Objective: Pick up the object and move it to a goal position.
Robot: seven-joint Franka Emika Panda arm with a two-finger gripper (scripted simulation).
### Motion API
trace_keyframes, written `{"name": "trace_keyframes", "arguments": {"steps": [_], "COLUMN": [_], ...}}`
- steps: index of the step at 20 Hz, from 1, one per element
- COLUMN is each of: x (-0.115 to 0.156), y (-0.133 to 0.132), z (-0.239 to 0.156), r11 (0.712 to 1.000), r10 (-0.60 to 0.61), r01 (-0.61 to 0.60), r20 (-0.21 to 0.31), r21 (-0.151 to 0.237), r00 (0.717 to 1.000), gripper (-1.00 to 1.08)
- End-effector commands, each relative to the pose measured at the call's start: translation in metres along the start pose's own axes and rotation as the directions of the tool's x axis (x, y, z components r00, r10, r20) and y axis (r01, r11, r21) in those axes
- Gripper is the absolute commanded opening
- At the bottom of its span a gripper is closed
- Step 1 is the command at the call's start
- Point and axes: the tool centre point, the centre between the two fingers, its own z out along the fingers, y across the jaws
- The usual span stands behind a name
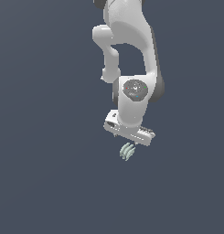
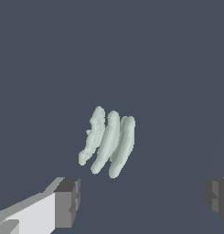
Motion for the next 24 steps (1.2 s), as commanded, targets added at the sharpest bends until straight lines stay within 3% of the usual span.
{"name": "trace_keyframes", "arguments": {"steps": [1, 12, 24], "x": [0.004, 0.015, 0.017], "y": [-0.005, -0.019, -0.022], "z": [0.005, 0.019, 0.026], "r11": [0.998, 0.963, 0.952], "r10": [0.069, 0.269, 0.306], "r01": [-0.069, -0.269, -0.306], "r20": [-0.002, -0.009, -0.011], "r21": [0.001, 0.005, 0.005], "r00": [0.998, 0.963, 0.952], "gripper": [1.0, 1.0, 1.0]}}
